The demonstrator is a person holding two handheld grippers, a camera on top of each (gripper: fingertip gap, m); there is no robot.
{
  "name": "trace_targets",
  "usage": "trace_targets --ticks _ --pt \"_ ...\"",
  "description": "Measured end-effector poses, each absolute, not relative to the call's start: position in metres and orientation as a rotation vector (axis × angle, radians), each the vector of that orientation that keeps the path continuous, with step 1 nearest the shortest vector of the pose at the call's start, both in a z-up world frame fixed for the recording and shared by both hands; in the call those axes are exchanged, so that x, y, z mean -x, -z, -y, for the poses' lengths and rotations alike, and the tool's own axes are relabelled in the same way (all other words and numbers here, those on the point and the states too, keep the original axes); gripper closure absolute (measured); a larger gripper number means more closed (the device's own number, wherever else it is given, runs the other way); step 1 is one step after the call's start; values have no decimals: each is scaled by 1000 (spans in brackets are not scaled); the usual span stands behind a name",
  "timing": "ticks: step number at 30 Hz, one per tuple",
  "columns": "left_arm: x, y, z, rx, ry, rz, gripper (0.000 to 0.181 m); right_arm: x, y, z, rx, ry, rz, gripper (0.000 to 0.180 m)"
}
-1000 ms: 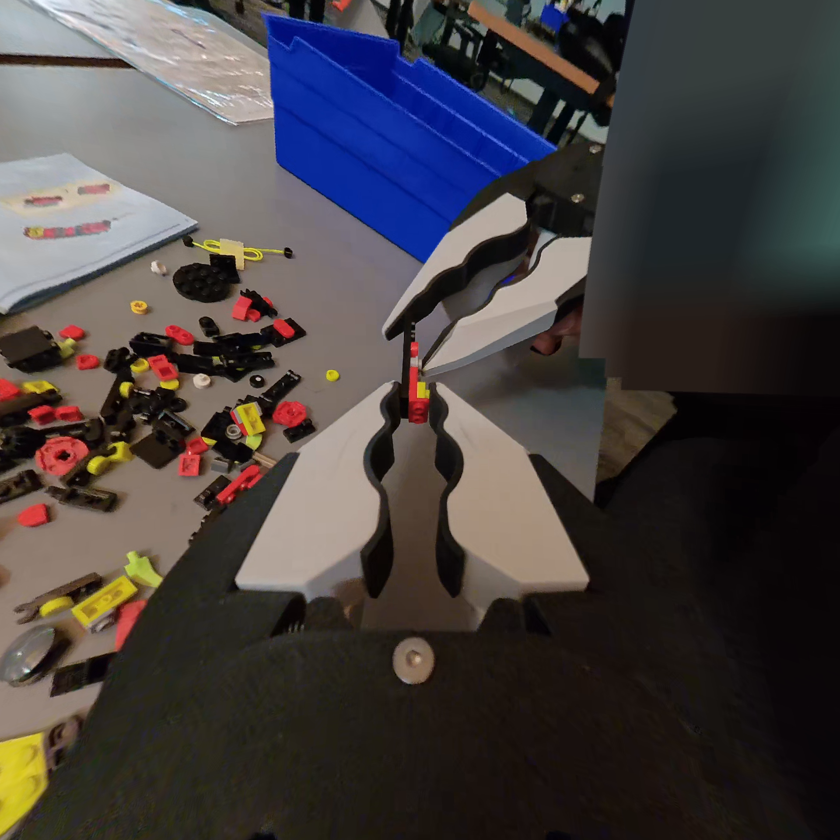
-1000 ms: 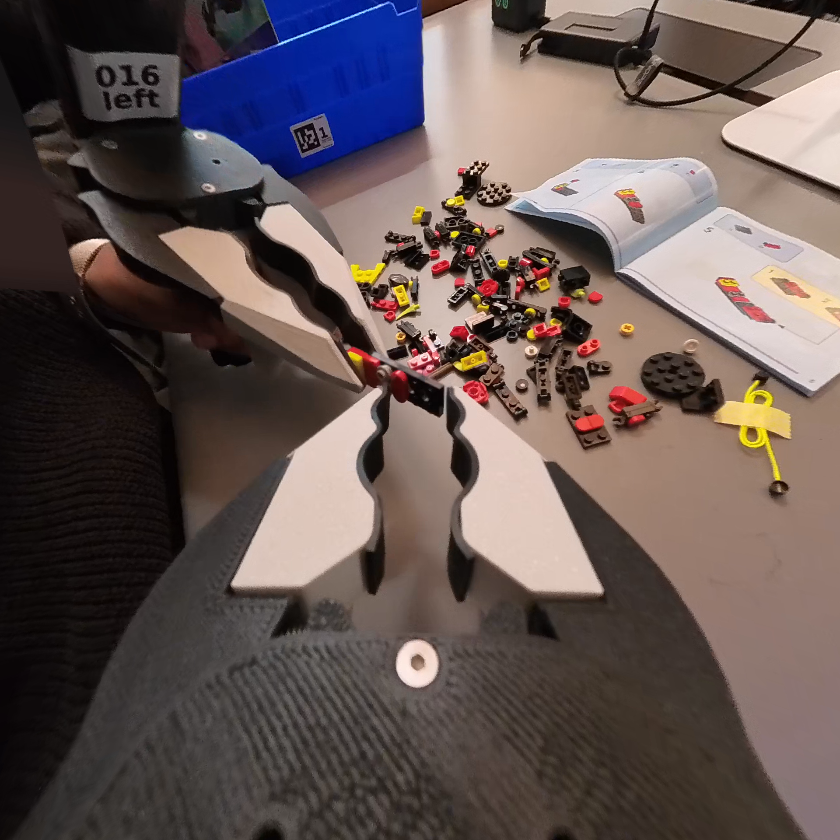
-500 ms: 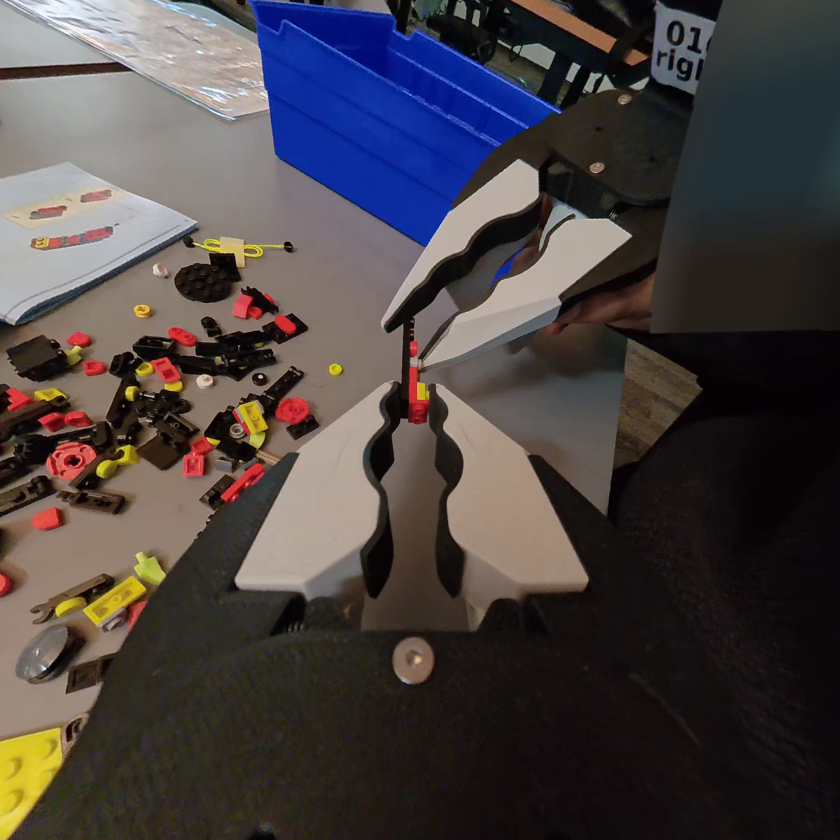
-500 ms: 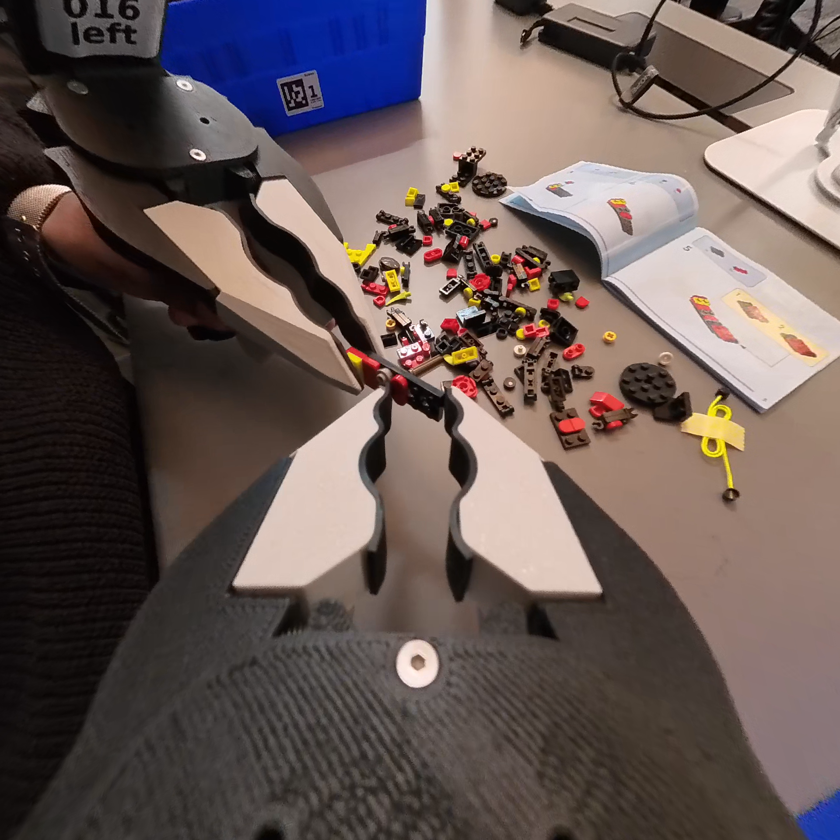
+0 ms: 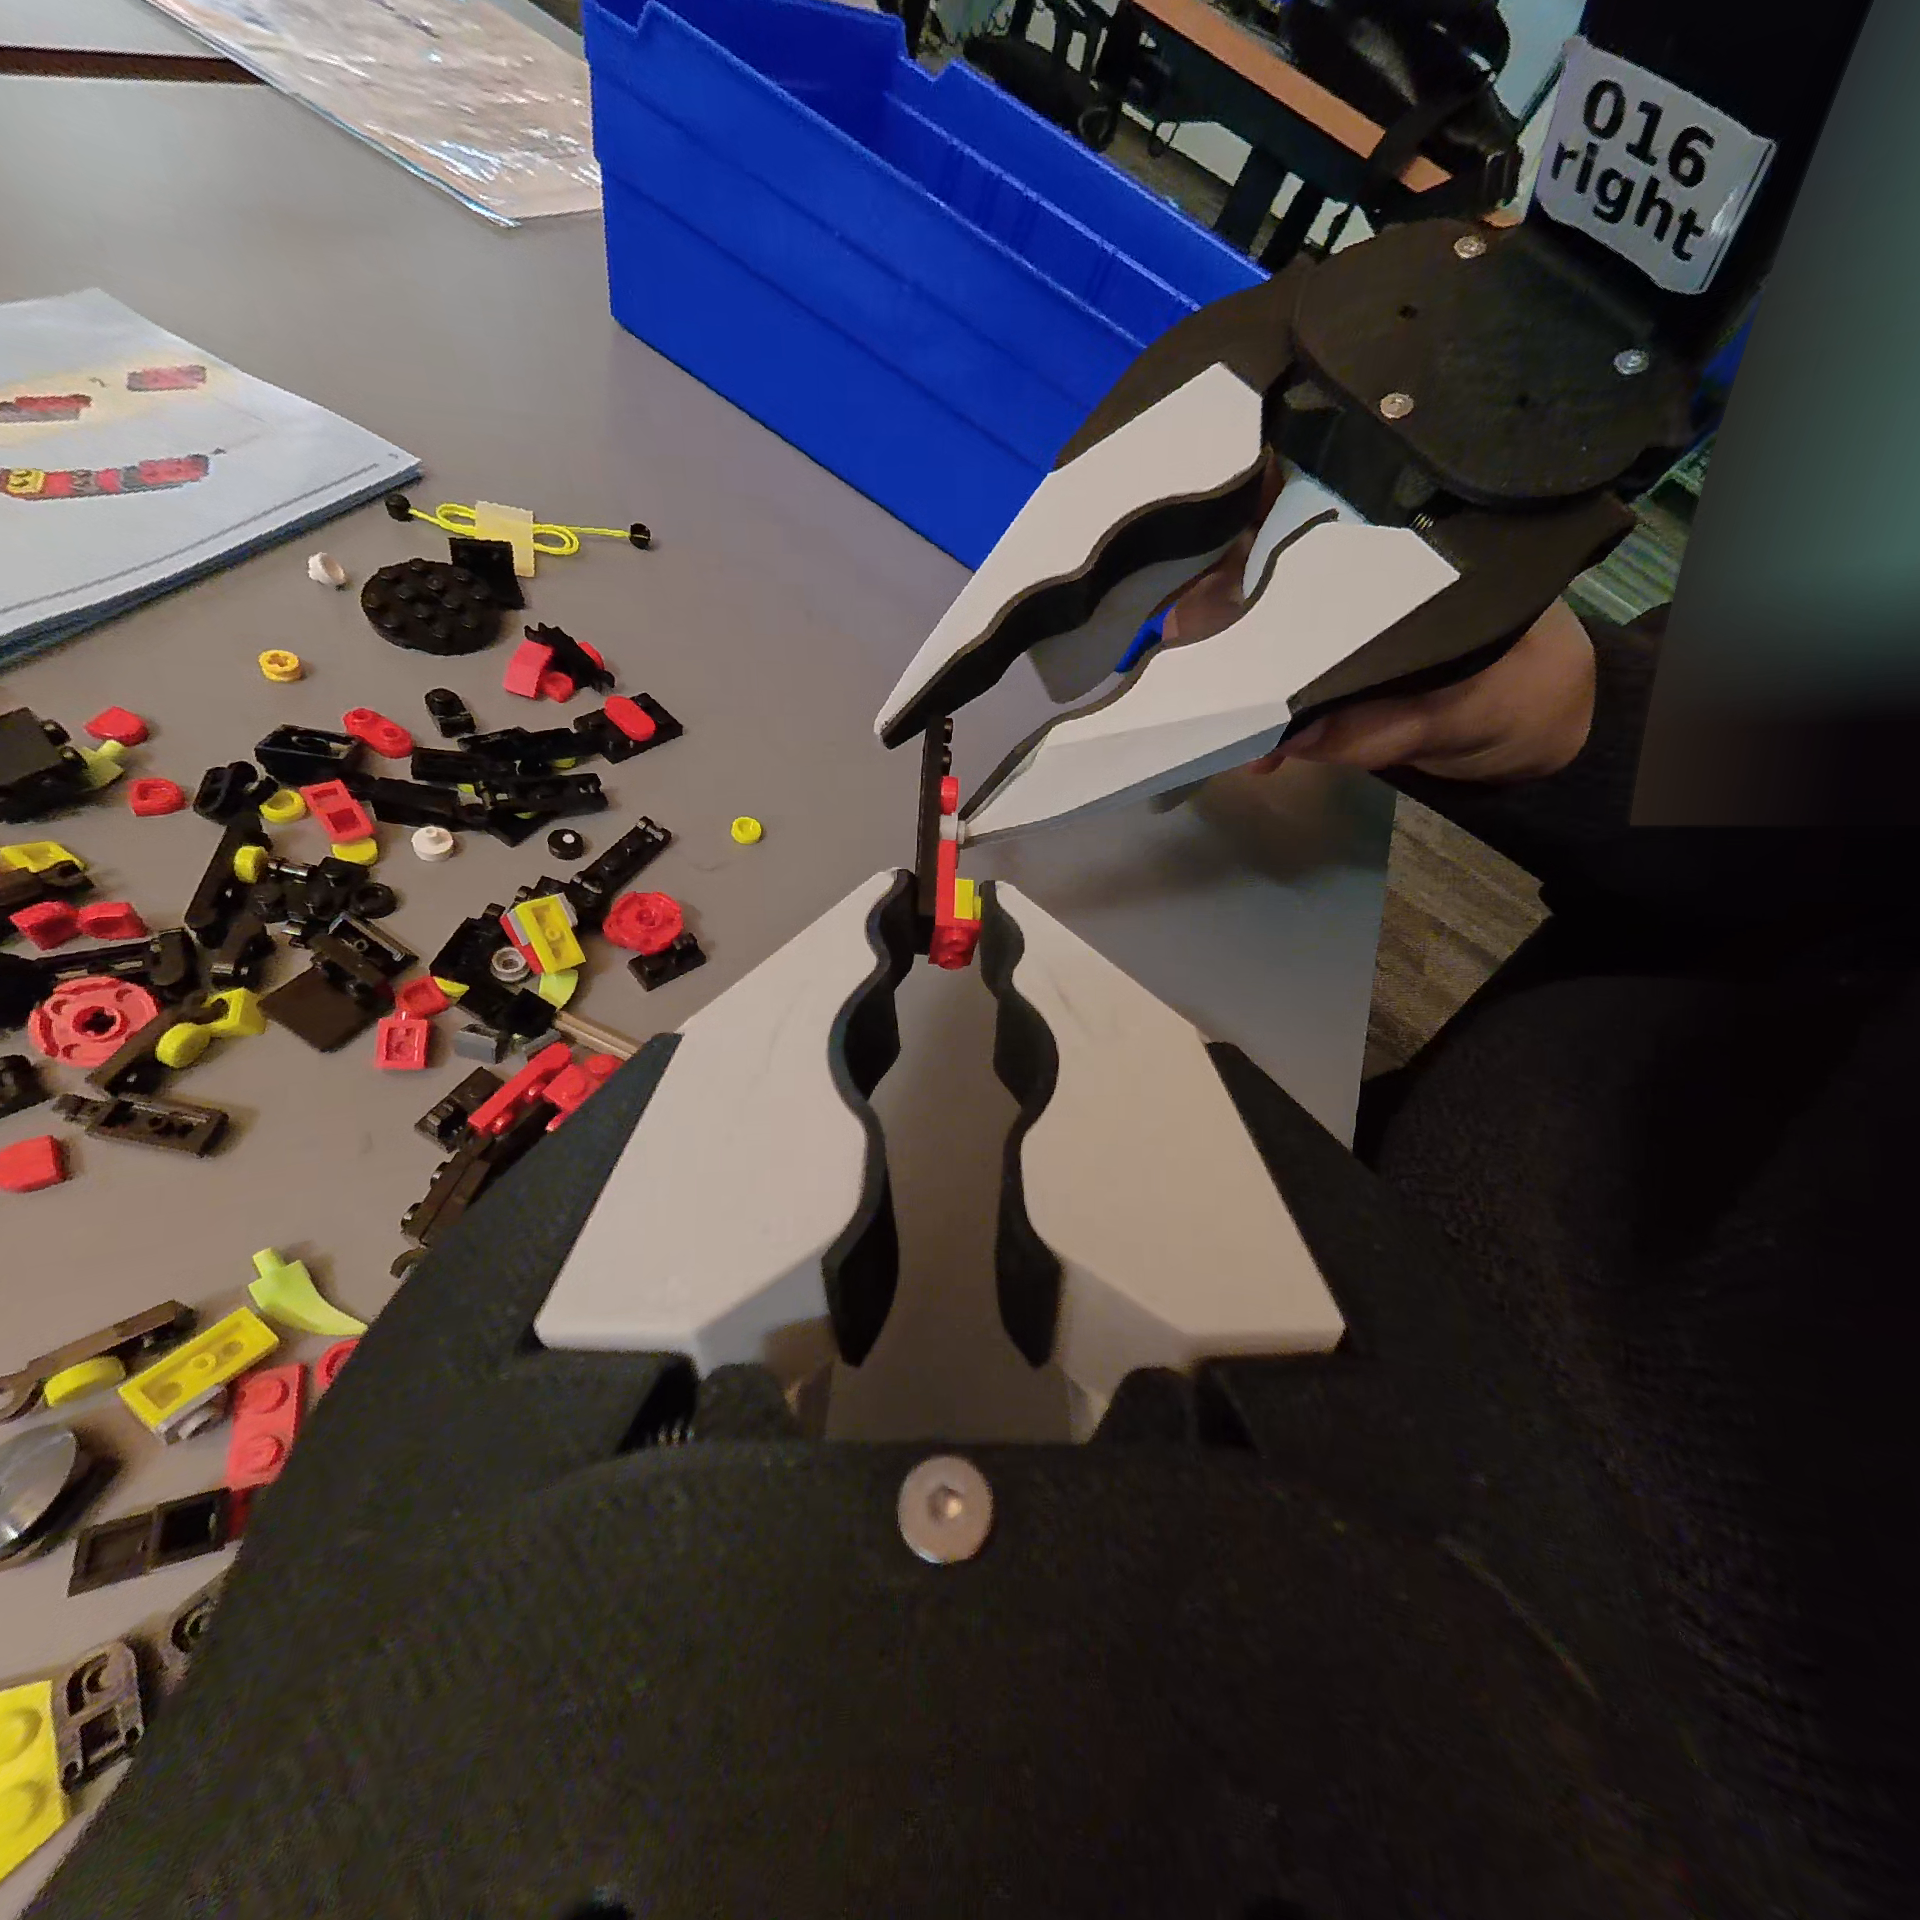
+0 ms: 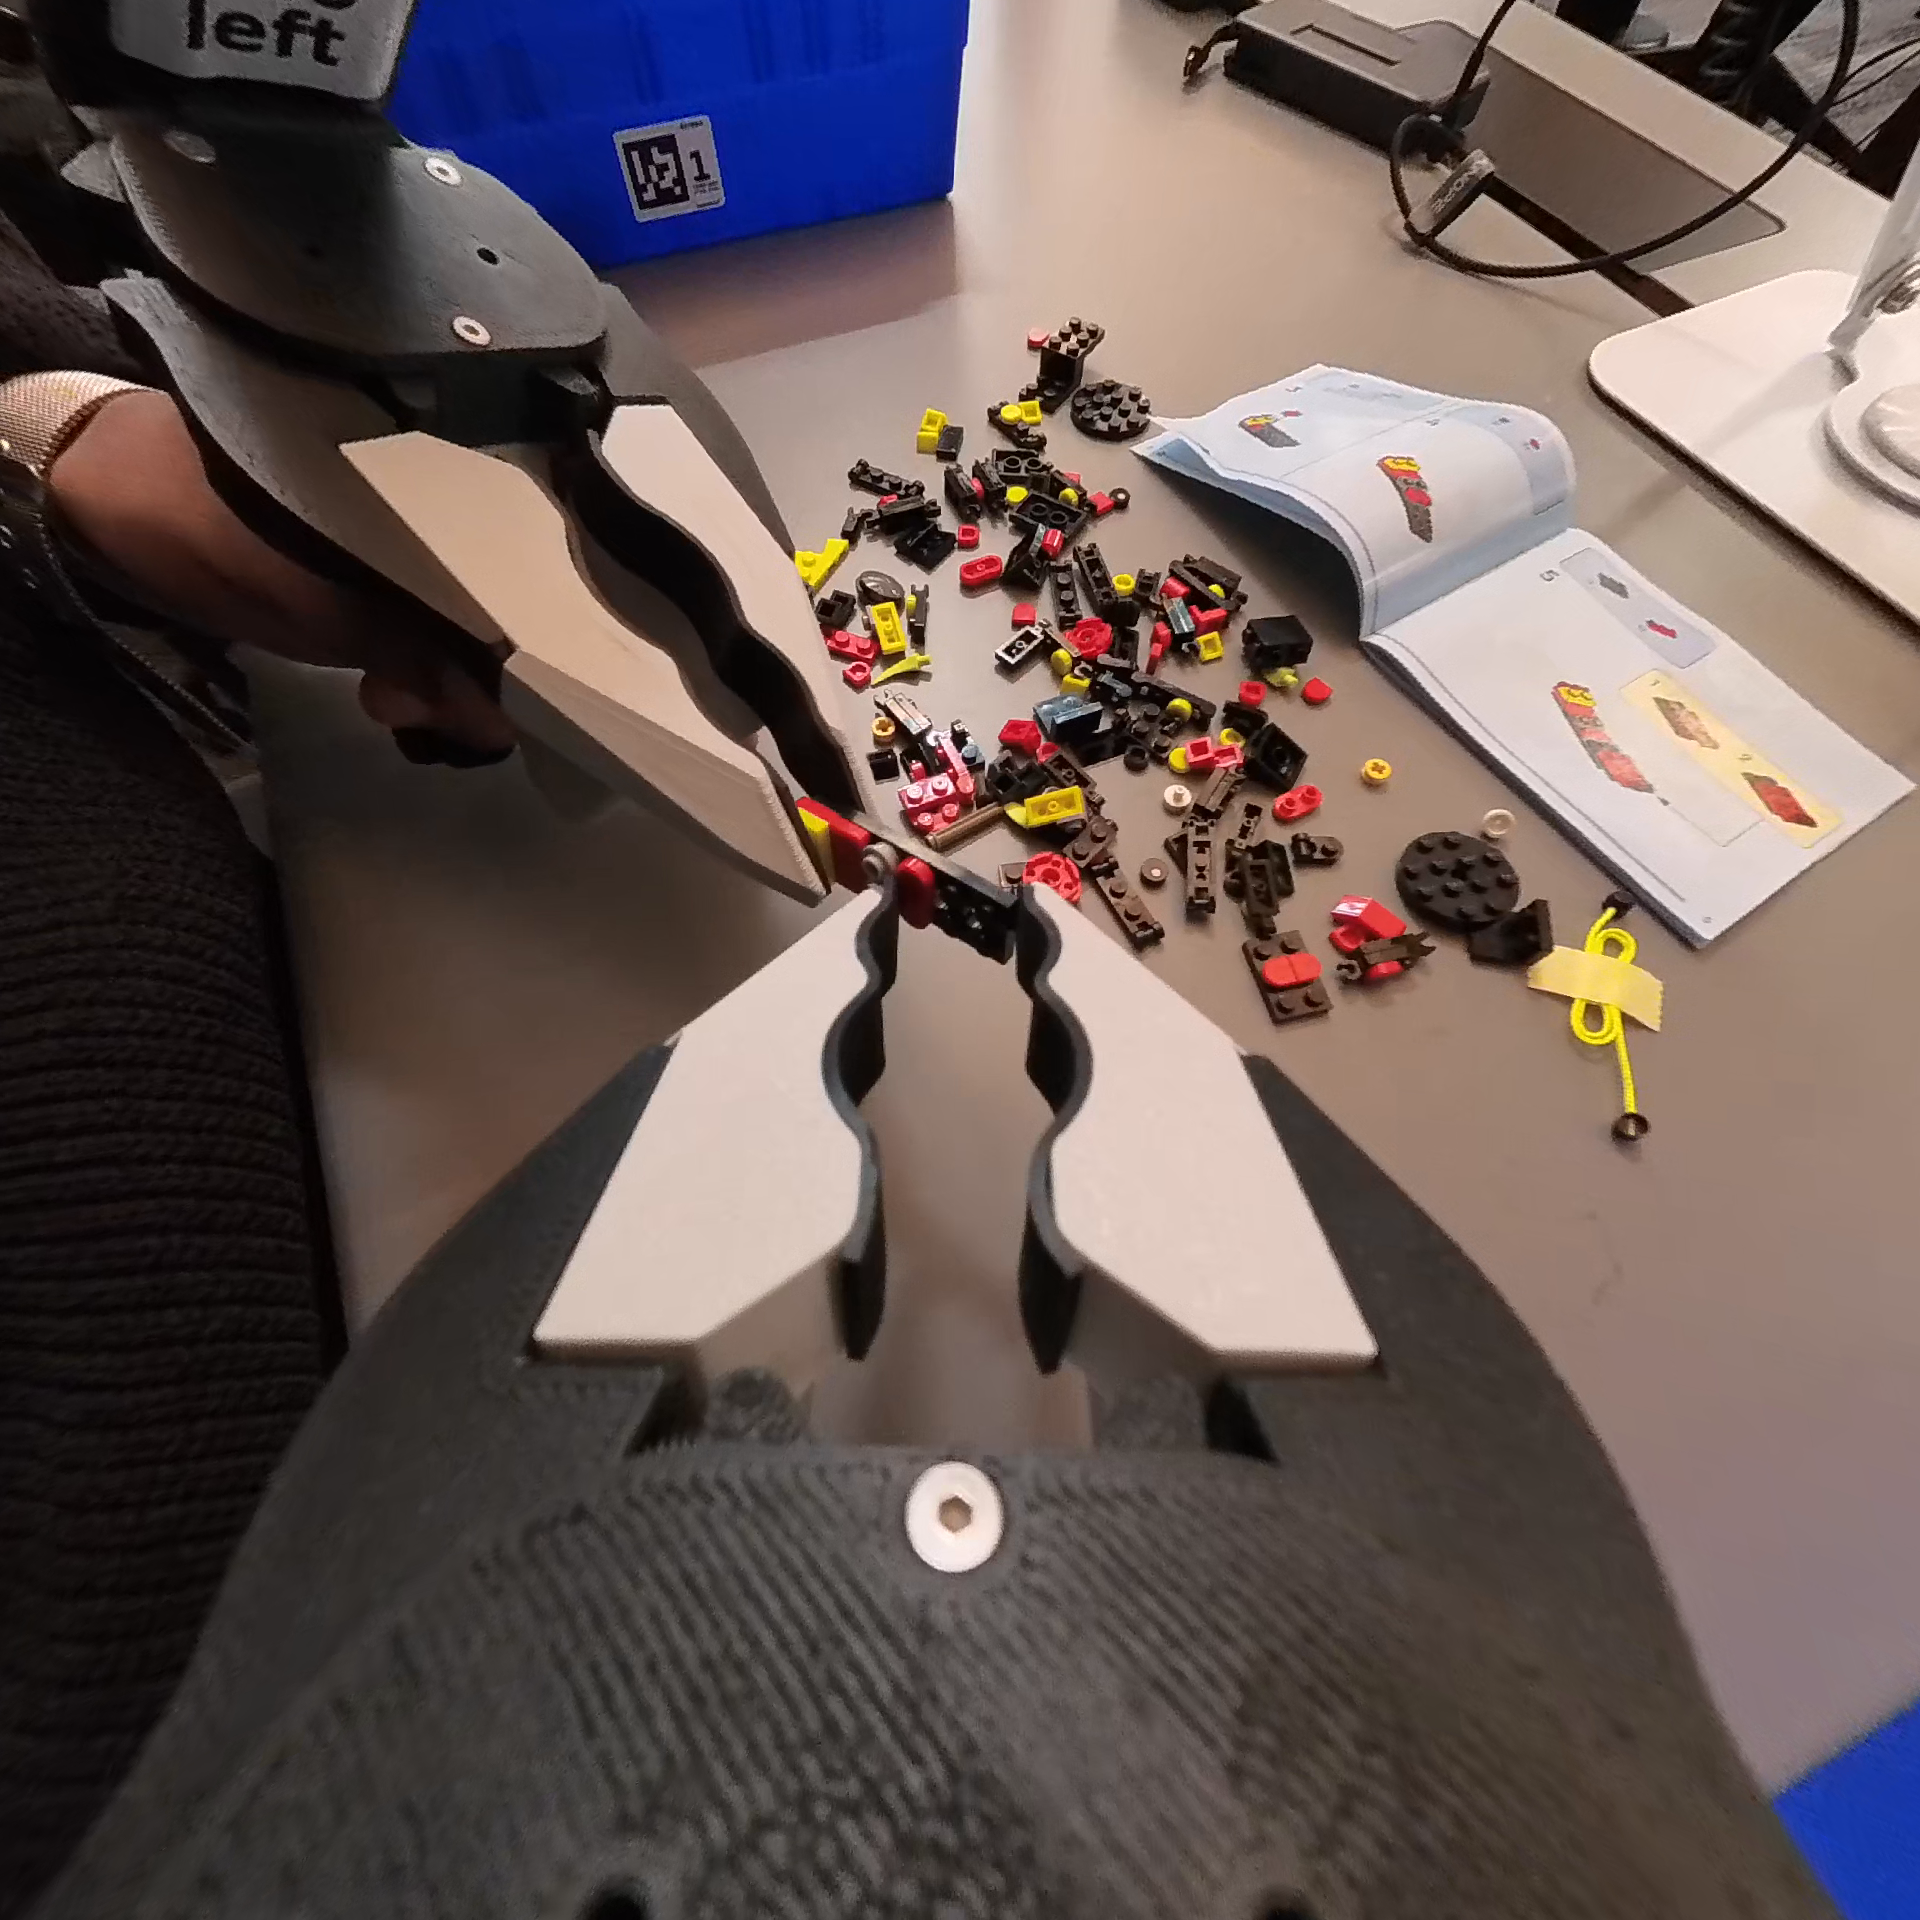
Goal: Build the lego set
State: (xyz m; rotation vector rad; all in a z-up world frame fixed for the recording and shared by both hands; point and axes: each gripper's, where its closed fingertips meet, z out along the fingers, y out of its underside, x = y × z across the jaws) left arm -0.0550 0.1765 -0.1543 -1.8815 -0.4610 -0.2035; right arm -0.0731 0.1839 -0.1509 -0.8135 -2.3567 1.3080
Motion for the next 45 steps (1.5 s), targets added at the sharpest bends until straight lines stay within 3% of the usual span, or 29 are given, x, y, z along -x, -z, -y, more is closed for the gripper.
trace_targets --ticks 20,26,34,41,45 --pt "58 153 -175 1807 371 564 172 75 150 -182 836 -1366 2340 159" --pt "70 144 -170 1548 700 791 173 83 138 -186 886 -1502 2242 140" --pt "83 136 -164 1253 979 952 173 84 146 -182 771 -1338 2257 147" --pt "76 130 -167 1217 1050 926 173 87 128 -188 917 -1612 2170 145" --pt "77 127 -166 1167 1087 934 172 86 127 -188 835 -1540 2168 146"
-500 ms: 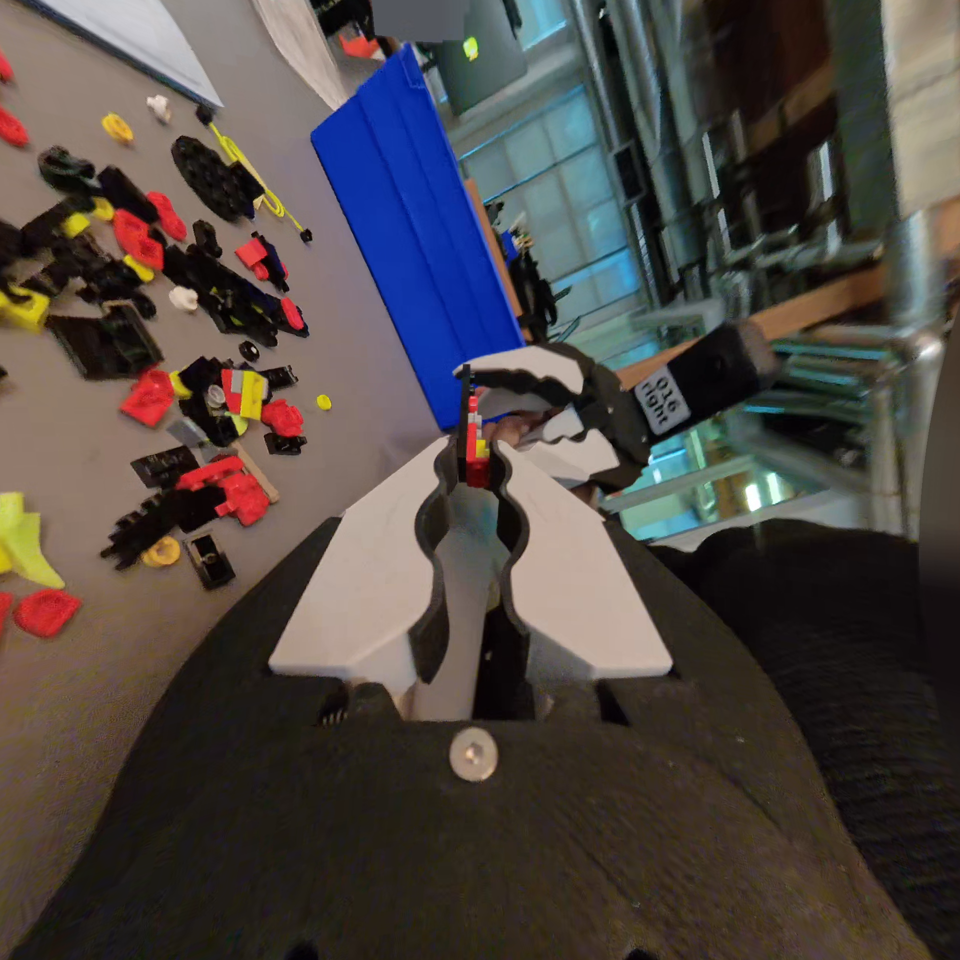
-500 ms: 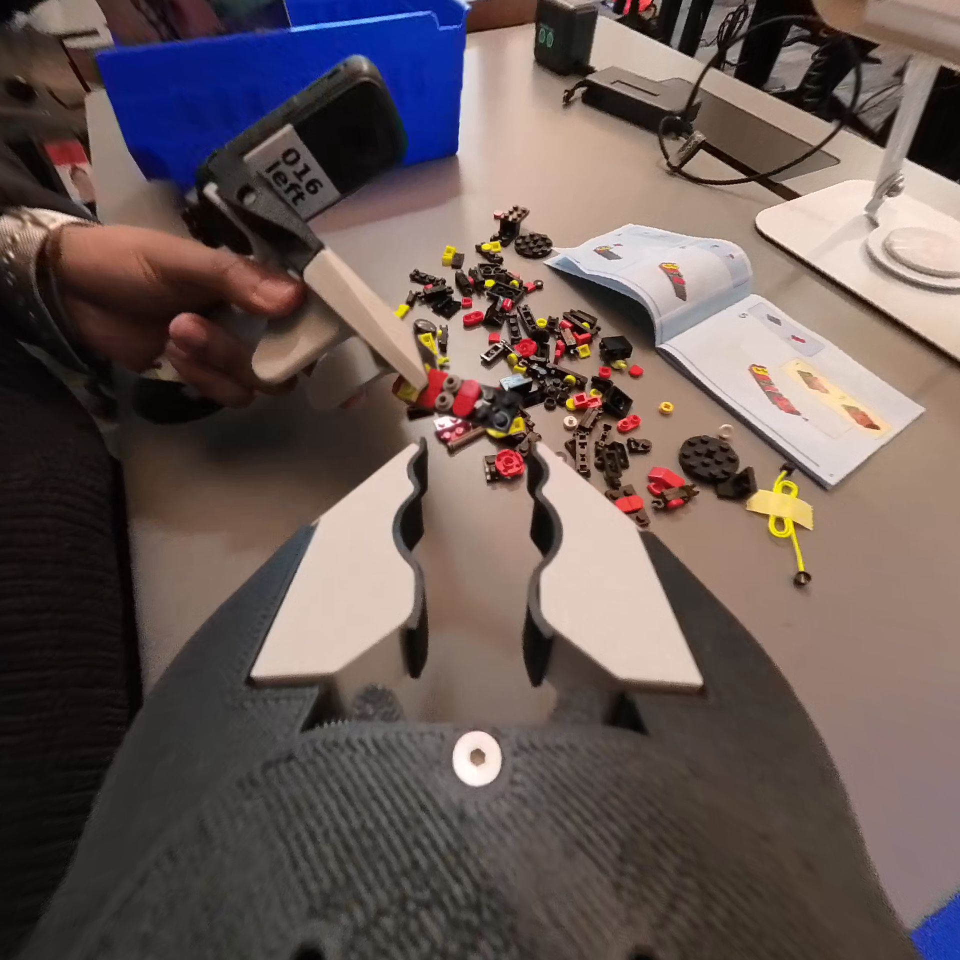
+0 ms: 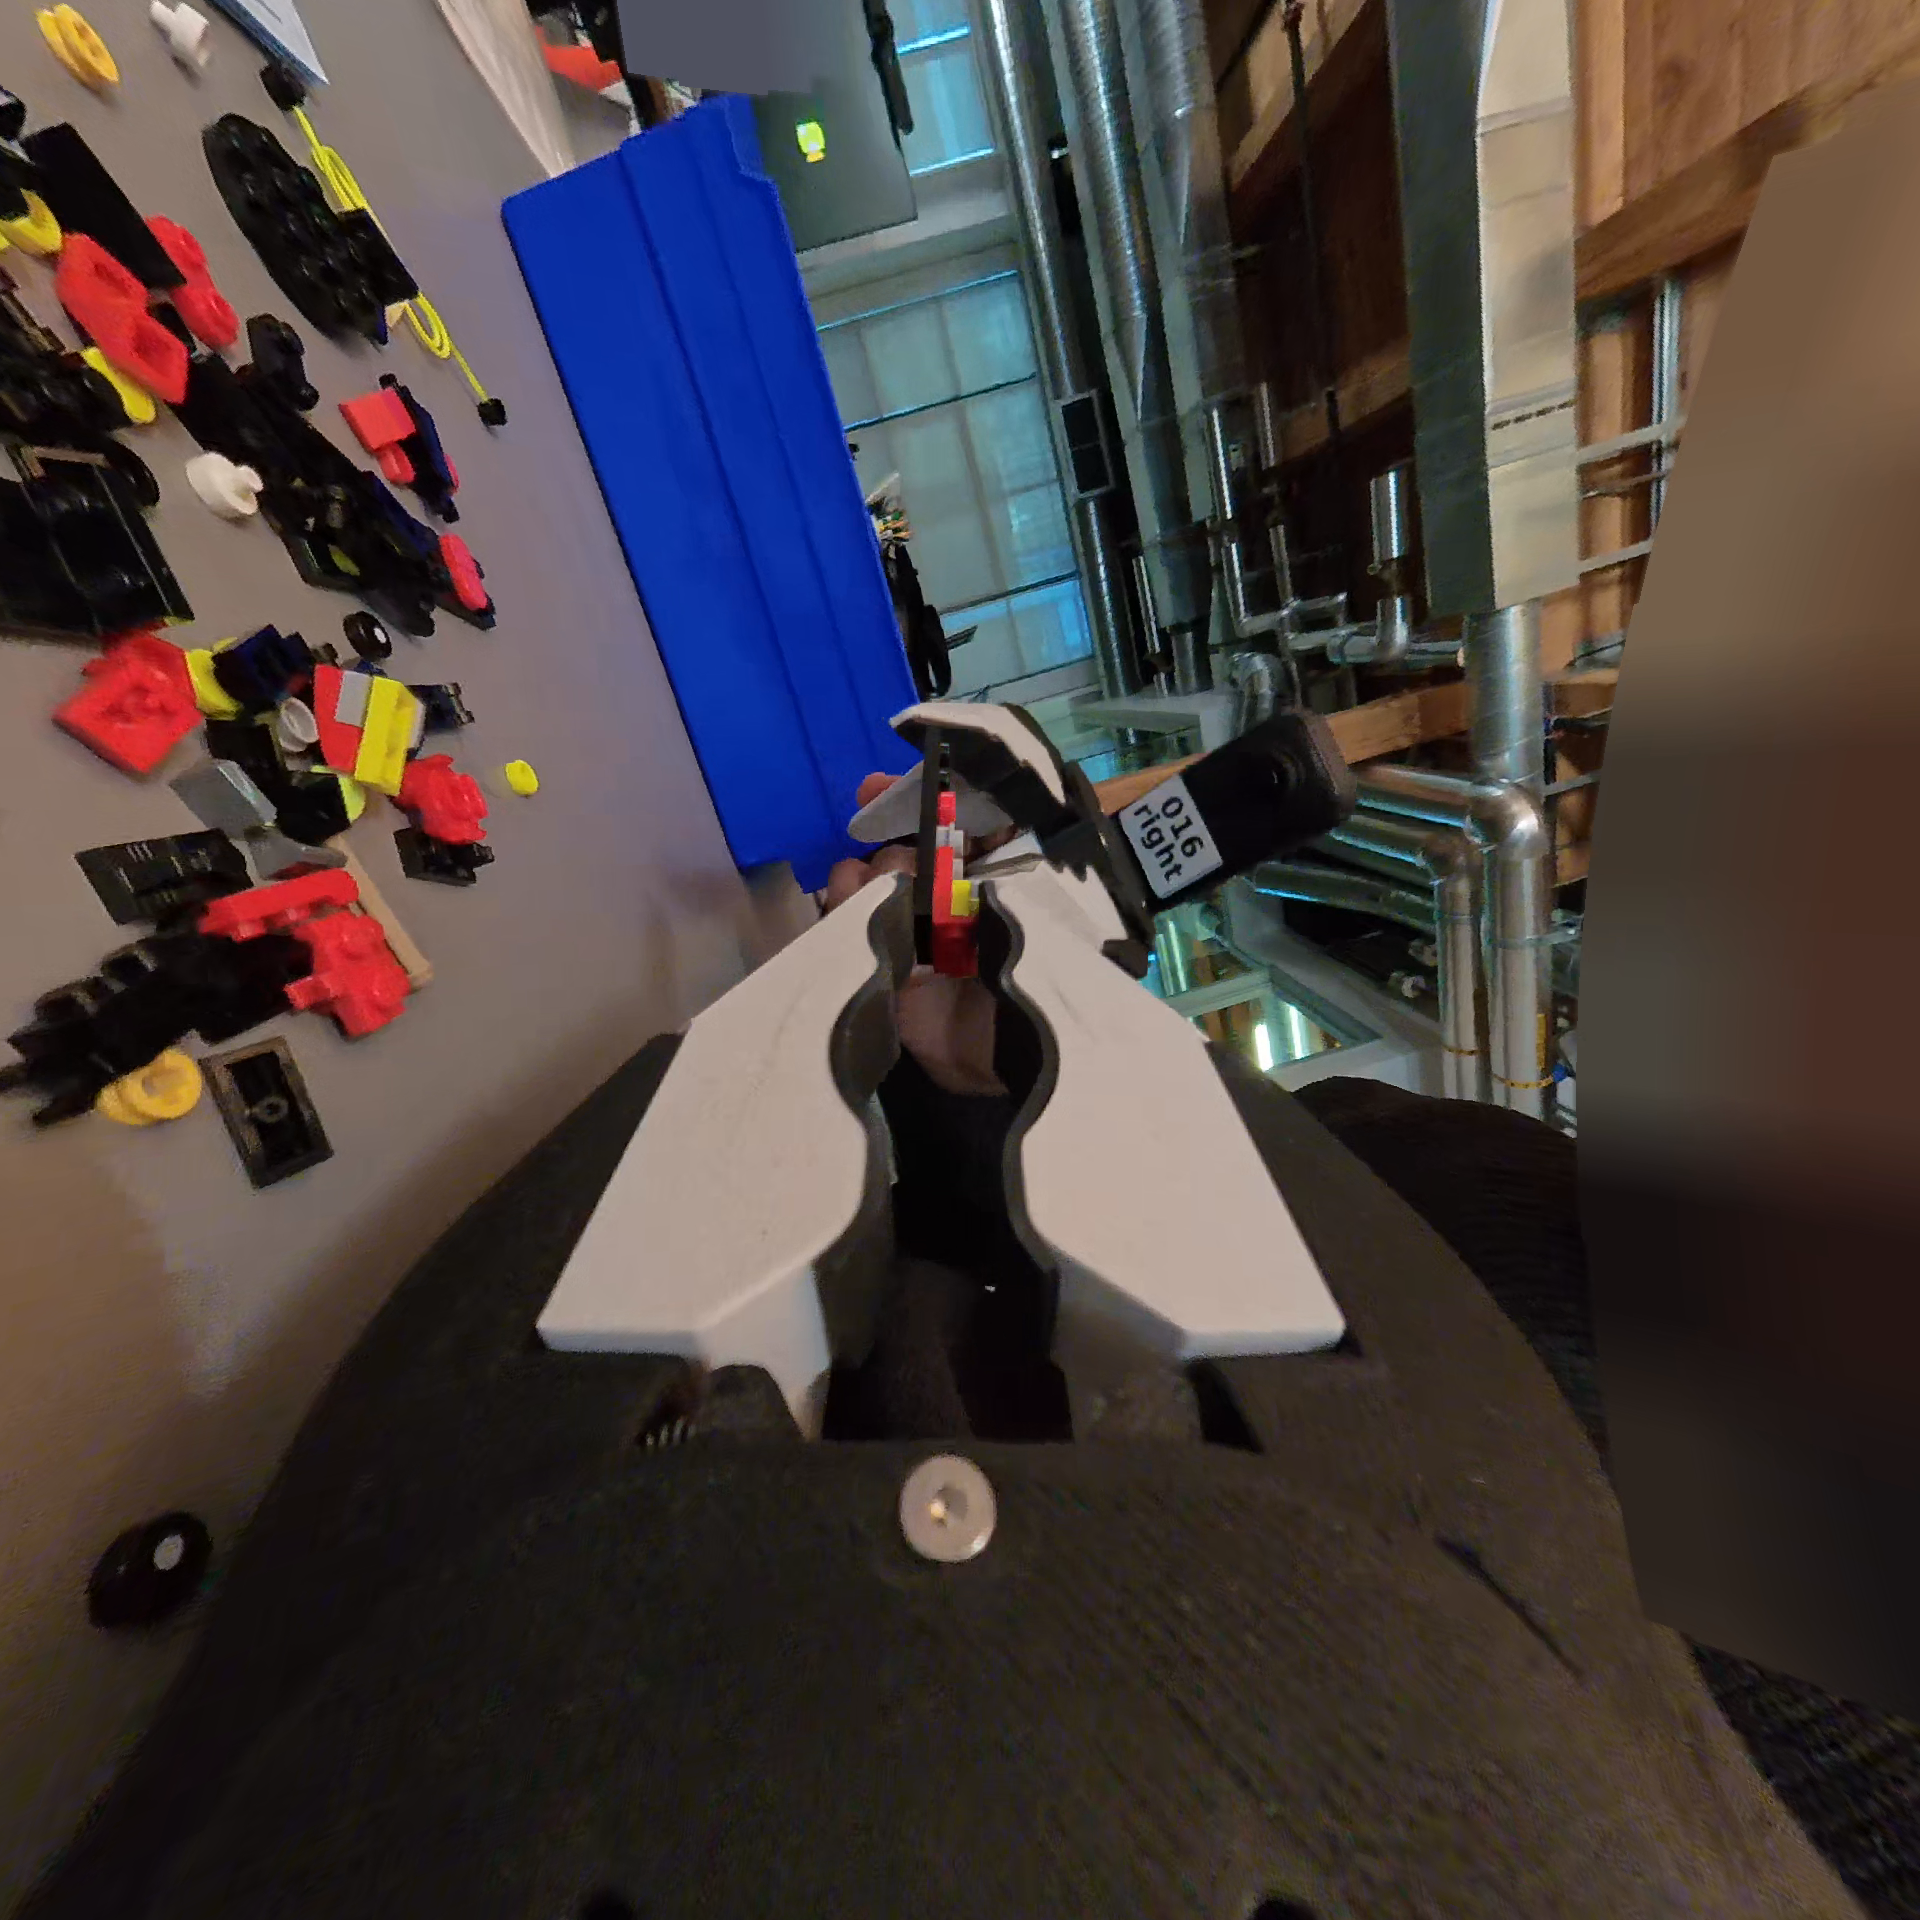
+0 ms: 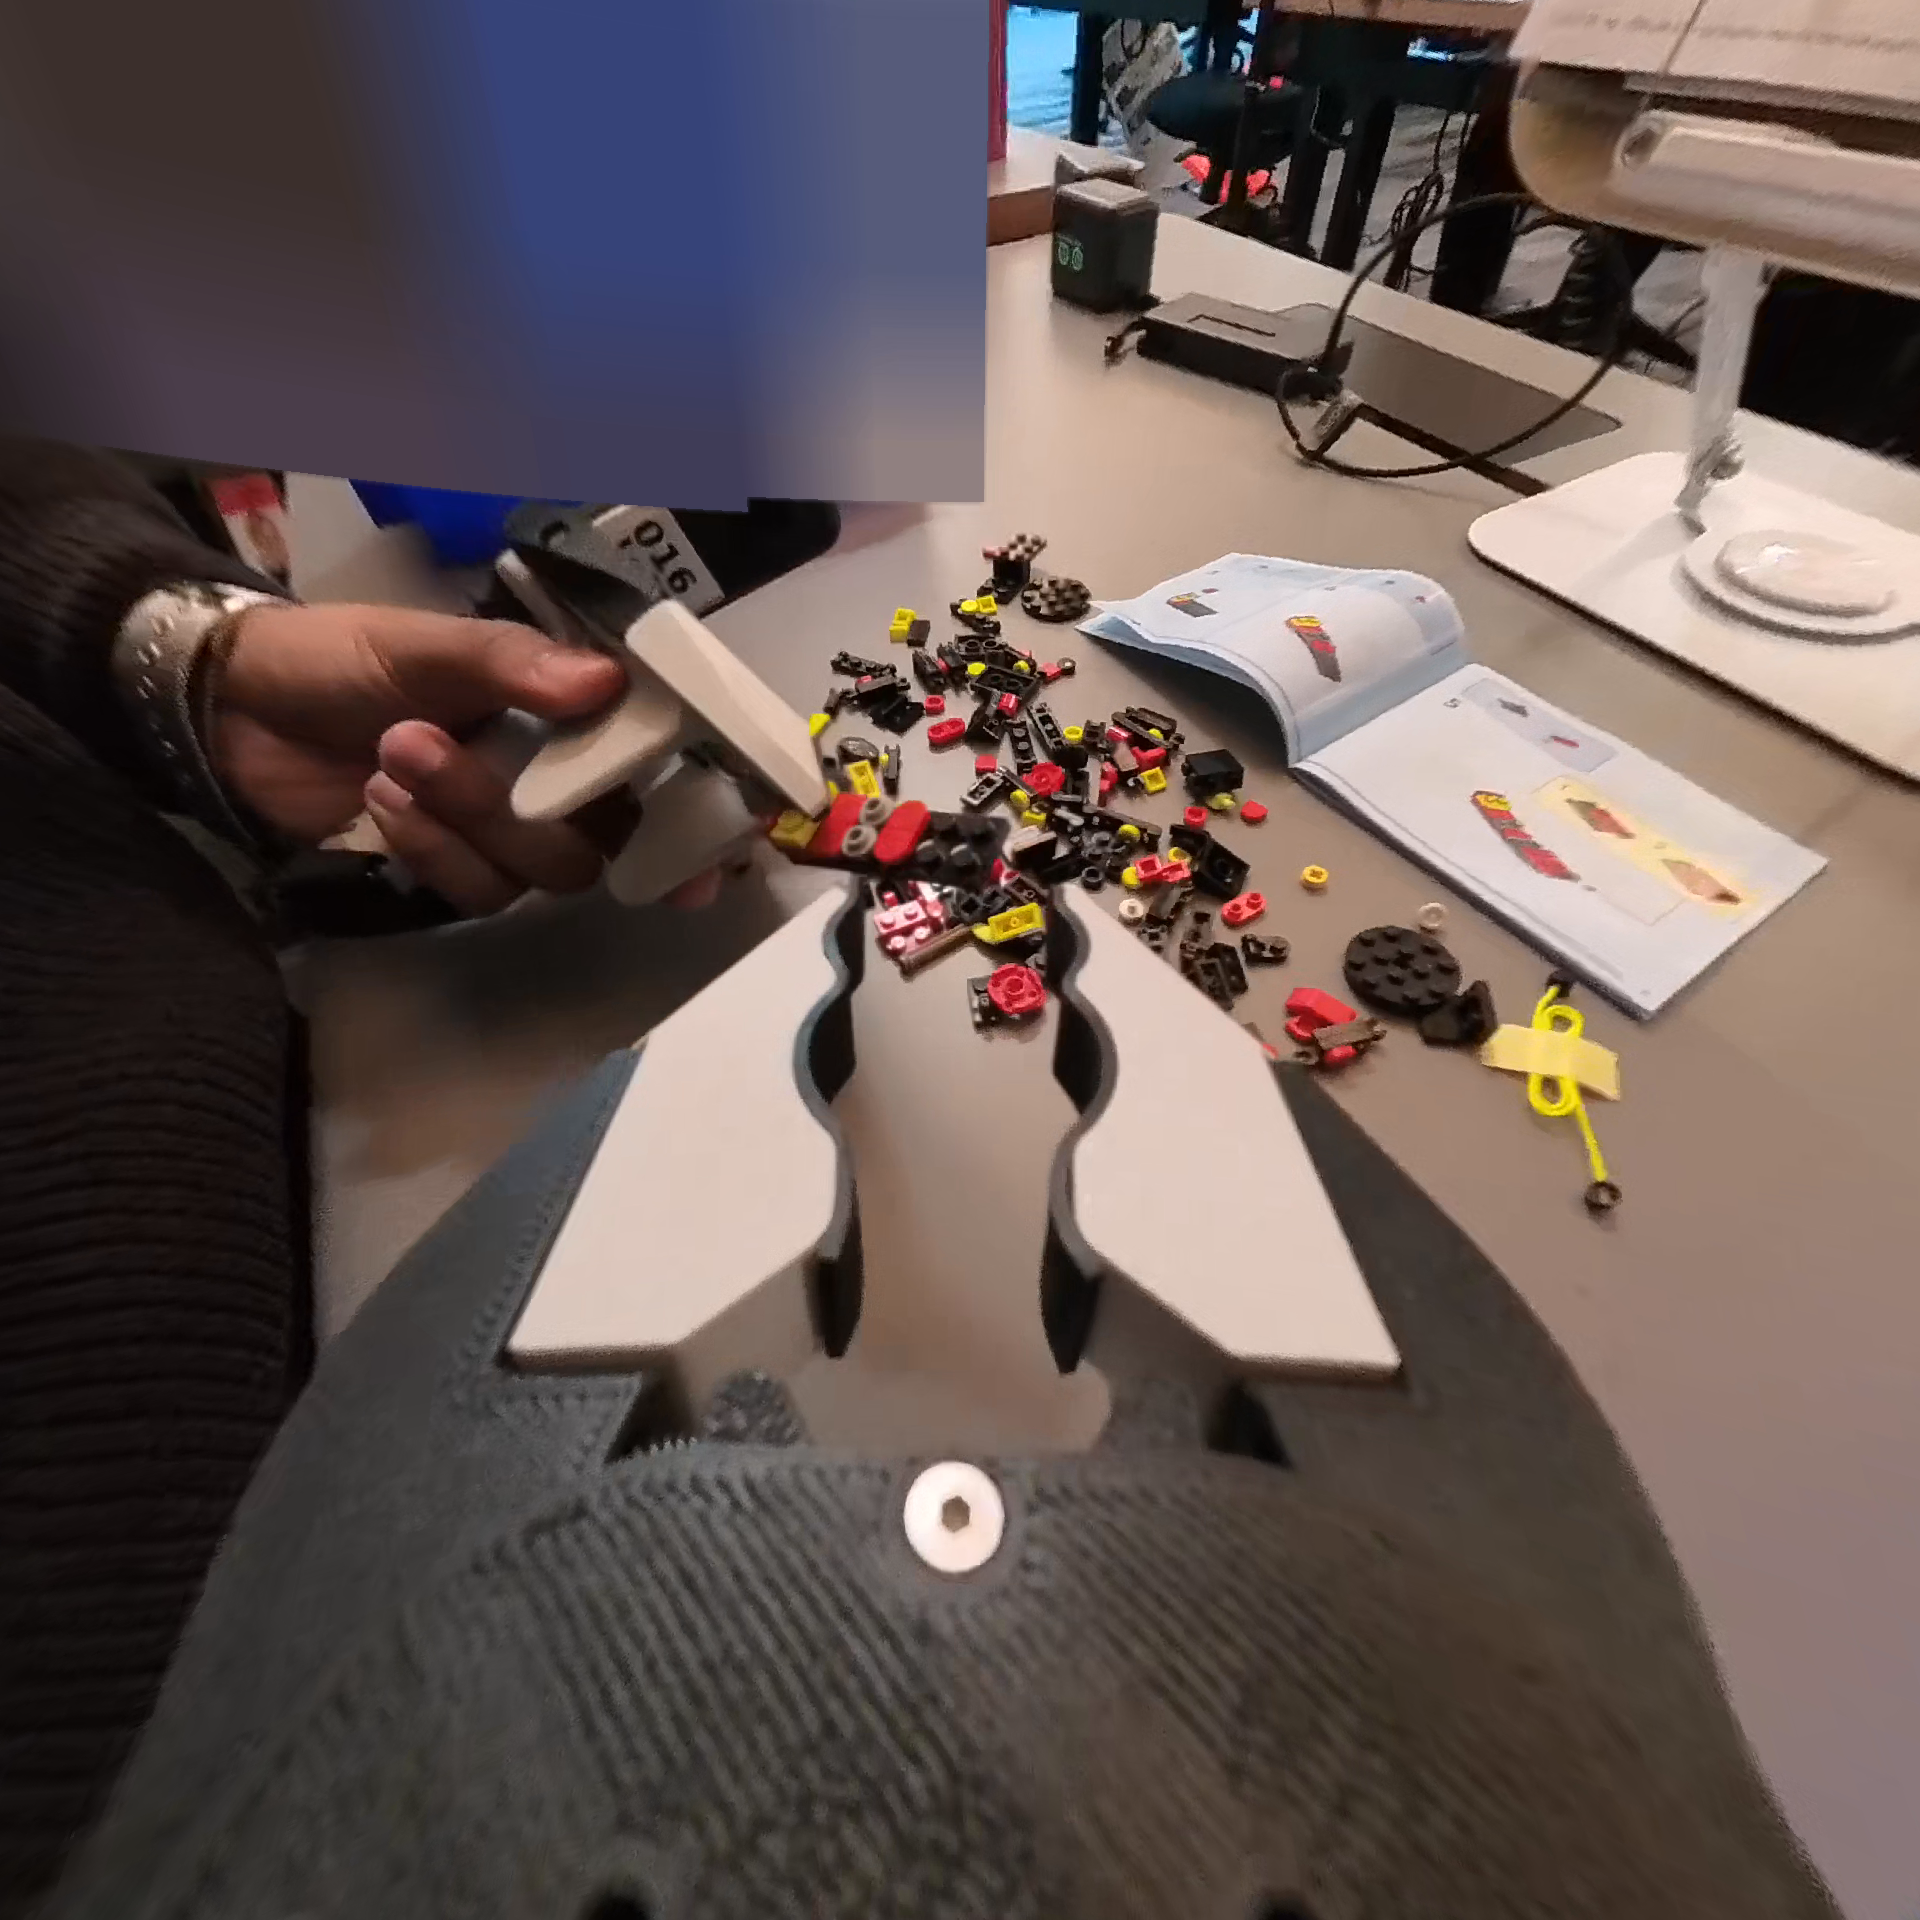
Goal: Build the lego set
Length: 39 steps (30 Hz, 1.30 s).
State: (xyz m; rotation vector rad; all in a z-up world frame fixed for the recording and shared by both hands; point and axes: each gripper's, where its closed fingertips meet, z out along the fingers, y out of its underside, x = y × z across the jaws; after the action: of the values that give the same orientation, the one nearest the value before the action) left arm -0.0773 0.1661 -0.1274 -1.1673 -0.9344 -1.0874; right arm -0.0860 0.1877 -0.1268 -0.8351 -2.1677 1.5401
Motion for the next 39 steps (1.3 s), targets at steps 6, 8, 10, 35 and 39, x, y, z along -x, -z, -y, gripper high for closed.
trace_targets --ticks 6,8,10,35,39 --pt "79 125 -165 1104 1138 955 172 87 123 -186 621 -1294 2119 147" --pt "82 125 -163 1076 1149 966 172 84 117 -184 532 -1258 2086 152" --pt "84 125 -162 1056 1156 978 173 81 116 -180 479 -1233 2082 157" --pt "34 114 -178 1202 1349 763 172 75 109 -177 992 -2040 2144 174" --pt "32 114 -179 1208 1338 760 173 77 107 -179 961 -2010 2126 167"
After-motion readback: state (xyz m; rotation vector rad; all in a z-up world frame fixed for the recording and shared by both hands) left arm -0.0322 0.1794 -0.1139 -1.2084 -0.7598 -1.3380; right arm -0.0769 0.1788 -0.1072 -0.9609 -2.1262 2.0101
